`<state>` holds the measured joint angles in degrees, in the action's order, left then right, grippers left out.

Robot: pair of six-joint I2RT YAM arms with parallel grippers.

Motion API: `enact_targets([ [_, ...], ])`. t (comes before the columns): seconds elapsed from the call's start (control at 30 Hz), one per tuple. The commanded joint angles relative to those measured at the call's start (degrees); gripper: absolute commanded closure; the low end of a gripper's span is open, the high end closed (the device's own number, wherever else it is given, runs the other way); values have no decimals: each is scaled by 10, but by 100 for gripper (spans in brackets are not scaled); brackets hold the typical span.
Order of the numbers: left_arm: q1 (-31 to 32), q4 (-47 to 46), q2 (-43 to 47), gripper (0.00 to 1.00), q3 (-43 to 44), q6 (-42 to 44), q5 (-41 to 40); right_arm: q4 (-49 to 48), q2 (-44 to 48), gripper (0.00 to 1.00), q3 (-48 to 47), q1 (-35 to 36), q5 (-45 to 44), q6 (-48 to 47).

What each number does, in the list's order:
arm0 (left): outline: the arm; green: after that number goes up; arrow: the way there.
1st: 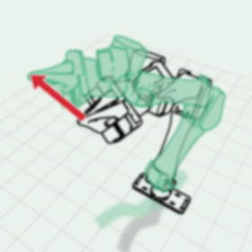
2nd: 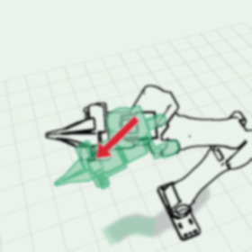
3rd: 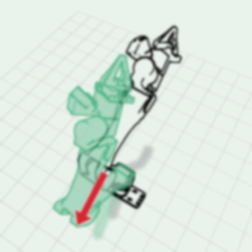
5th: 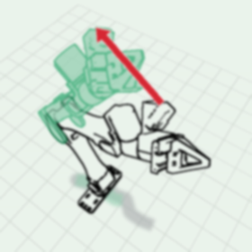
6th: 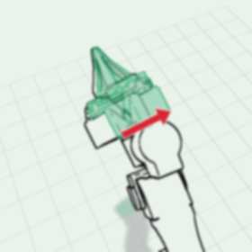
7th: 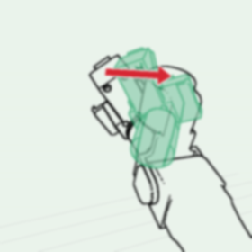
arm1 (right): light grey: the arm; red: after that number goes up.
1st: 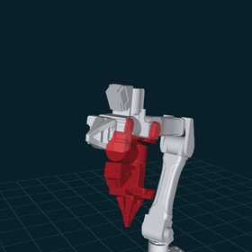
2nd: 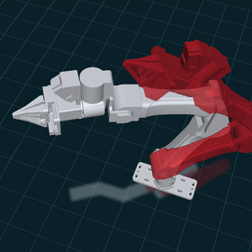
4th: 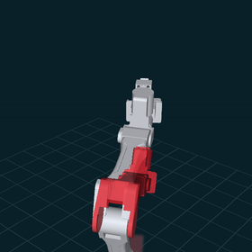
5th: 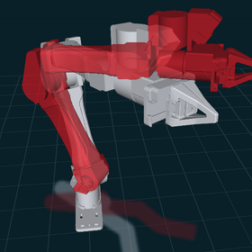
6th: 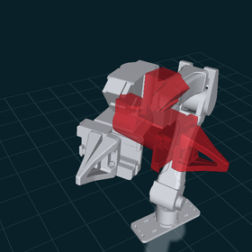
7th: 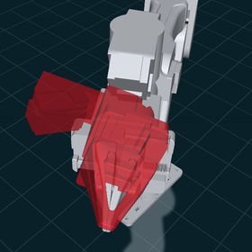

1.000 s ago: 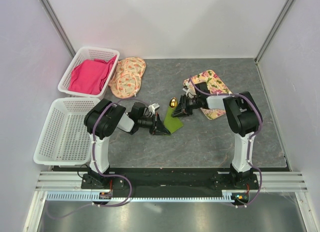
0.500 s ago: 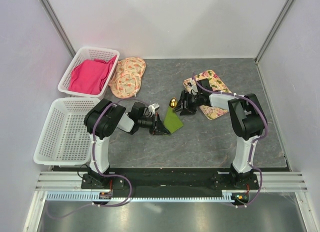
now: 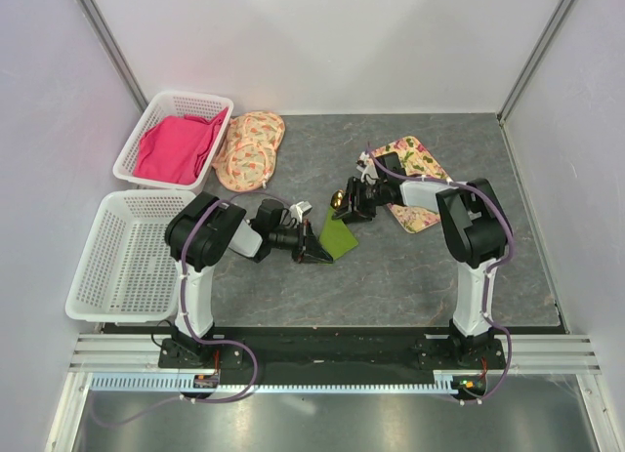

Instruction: Place the utensils on the paper napkin and roll it up

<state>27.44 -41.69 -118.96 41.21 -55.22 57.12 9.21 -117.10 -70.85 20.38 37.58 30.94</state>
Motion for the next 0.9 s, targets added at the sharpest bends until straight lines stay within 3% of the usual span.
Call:
enact_targets([
  [0.0,2,34,-34,98,-9,-16,-40,8,-41,50,6,2,-52,-37],
  [0.17,2,33,-35,98,-9,-16,-39,-15,-52,59,28,-8,-36,-36],
  [0.53,2,31,-36,98,-3,-17,-39,-84,-83,68,66,-10,-1,-7],
  [0.63,2,32,-36,98,-5,-16,-39,-88,-88,83,70,-13,6,-5],
  [0.7,1,34,-33,98,-4,-13,-39,-110,-85,89,71,-13,13,-3],
  [0.73,1,34,-31,98,-3,-12,-39,-113,-81,100,71,-14,16,-2],
  [0.87,-3,34,-19,98,4,-5,-34,-137,-66,100,72,-16,29,0],
])
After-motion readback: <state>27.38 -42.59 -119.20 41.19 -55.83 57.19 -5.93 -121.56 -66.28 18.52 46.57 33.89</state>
